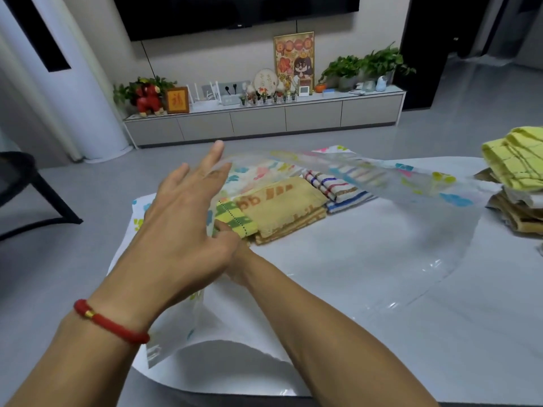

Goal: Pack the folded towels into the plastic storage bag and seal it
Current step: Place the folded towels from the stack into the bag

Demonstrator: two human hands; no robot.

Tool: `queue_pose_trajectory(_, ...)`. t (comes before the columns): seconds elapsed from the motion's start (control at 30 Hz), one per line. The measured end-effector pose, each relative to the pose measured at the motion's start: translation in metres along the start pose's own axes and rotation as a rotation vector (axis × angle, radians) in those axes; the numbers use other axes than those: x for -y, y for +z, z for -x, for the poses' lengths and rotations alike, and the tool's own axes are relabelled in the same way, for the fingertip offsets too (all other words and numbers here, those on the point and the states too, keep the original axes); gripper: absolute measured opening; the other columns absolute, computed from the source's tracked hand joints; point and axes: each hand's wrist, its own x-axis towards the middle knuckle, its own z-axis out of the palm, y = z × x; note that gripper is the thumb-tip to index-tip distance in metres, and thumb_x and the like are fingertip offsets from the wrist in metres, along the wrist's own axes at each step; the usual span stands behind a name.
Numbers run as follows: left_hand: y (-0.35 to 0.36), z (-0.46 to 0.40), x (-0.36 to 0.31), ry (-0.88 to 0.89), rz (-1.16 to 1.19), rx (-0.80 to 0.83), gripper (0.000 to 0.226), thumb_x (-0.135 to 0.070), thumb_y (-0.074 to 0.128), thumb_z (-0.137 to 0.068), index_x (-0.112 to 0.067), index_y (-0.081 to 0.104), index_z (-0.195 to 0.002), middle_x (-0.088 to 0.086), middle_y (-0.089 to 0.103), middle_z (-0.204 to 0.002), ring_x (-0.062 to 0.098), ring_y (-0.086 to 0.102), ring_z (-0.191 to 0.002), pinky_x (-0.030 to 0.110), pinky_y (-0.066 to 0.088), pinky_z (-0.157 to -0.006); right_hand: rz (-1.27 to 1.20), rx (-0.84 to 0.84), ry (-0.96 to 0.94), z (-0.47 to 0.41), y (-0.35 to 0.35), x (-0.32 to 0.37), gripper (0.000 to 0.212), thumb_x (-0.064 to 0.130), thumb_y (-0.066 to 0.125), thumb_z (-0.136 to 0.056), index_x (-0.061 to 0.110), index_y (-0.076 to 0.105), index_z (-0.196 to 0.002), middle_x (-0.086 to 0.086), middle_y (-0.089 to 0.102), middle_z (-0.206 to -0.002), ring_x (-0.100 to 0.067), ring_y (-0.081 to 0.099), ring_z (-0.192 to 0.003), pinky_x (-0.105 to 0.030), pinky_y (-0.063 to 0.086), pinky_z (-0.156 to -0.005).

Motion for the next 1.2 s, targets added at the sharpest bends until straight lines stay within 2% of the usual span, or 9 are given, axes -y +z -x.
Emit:
queue_pose_trajectory(0.1,-0.001,0.002,-0.001,0.009,-0.009,0.023,0.087,-0.024,0.059,-0.077,-0.038,0.02,-0.154,-0.039,-0.002,-0.156,0.01,0.009,-0.15,0.035,0.018,-0.119,0.231,-0.103,-0.041,0.008,-0.02,-0.005,0.071,0.016,0.057,-0.098,0.02,0.028,-0.163,-0.009,0.047,-0.157,-0.027,0.066,-0.113,-0.026,0.057,-0.088)
queue_pose_trajectory(0.2,0.002,0.004,-0.002,0.005,-0.031,0.054,0.087,-0.02,0.063,-0.078,-0.039,0.021,-0.152,-0.034,-0.001,-0.158,0.014,0.007,-0.151,0.041,0.018,-0.121,0.366,-0.084,-0.038,0.028,-0.032,-0.009,0.065,0.005,0.048,-0.102,0.028,0.033,-0.161,-0.016,0.062,-0.133,-0.029,0.066,-0.094,-0.038,0.056,-0.075)
queue_pose_trajectory(0.3,0.009,0.005,-0.004,0.036,-0.121,0.013,0.08,-0.036,0.057,-0.076,-0.042,0.028,-0.15,-0.022,0.004,-0.163,0.022,-0.003,-0.151,0.058,0.017,-0.119,0.431,-0.047,-0.043,0.058,-0.062,-0.001,0.064,0.005,0.048,-0.098,0.036,0.044,-0.154,-0.011,0.07,-0.116,-0.019,0.069,-0.077,-0.036,0.061,-0.07)
queue_pose_trajectory(0.43,0.025,-0.003,-0.018,0.167,-0.289,-0.065,0.068,-0.041,0.066,-0.078,-0.035,0.046,-0.143,-0.001,0.022,-0.163,0.036,-0.001,-0.15,0.072,0.019,-0.11,0.807,0.061,0.013,0.12,-0.133,0.028,0.044,0.013,0.056,-0.097,0.023,0.062,-0.139,-0.008,0.074,-0.117,-0.017,0.071,-0.08,-0.031,0.062,-0.073)
queue_pose_trajectory(0.57,0.048,-0.019,-0.041,0.292,-0.465,-0.009,0.063,-0.05,0.066,-0.077,-0.035,0.054,-0.137,0.0,0.025,-0.162,0.039,0.0,-0.15,0.076,0.019,-0.107,1.052,0.124,0.113,0.195,-0.208,0.054,0.034,0.018,0.058,-0.097,0.019,0.068,-0.13,-0.005,0.08,-0.108,-0.022,0.078,-0.086,-0.031,0.063,-0.075)
queue_pose_trajectory(0.77,0.084,-0.041,-0.075,0.445,-0.617,0.105,0.054,-0.061,0.067,-0.07,-0.044,0.064,-0.122,0.003,0.042,-0.154,0.044,0.016,-0.146,0.077,0.022,-0.104,0.984,-0.417,0.112,0.298,-0.326,0.063,0.022,0.01,0.057,-0.097,0.016,0.075,-0.108,-0.004,0.08,-0.085,-0.015,0.073,-0.065,-0.029,0.059,-0.06)
queue_pose_trajectory(0.97,0.133,-0.054,-0.103,0.505,-0.735,0.179,0.059,-0.069,0.046,-0.079,-0.049,0.05,-0.135,-0.004,0.033,-0.159,0.041,0.007,-0.148,0.071,0.015,-0.109,1.207,-1.041,0.288,0.342,-0.445,0.046,0.038,0.013,0.058,-0.093,0.017,0.069,-0.129,-0.017,0.065,-0.135,-0.037,0.059,-0.121,-0.042,0.051,-0.096)
queue_pose_trajectory(1.1,0.146,-0.063,-0.114,0.507,-0.752,0.195,0.064,-0.068,0.042,-0.083,-0.047,0.04,-0.143,-0.007,0.024,-0.163,0.041,0.004,-0.149,0.071,0.013,-0.11,1.115,-1.06,0.731,0.366,-0.492,0.013,0.058,0.034,0.031,-0.107,0.029,0.016,-0.163,-0.021,0.026,-0.165,-0.044,0.031,-0.148,-0.052,0.031,-0.12)
queue_pose_trajectory(1.2,0.142,-0.073,-0.114,0.454,-0.651,0.179,0.069,-0.068,0.042,-0.083,-0.044,0.035,-0.147,-0.014,0.024,-0.161,0.034,0.009,-0.15,0.065,0.021,-0.112,1.101,-1.034,0.783,0.372,-0.506,0.002,0.063,0.036,0.032,-0.106,0.029,0.006,-0.163,-0.02,0.033,-0.162,-0.043,0.037,-0.144,-0.052,0.034,-0.117)
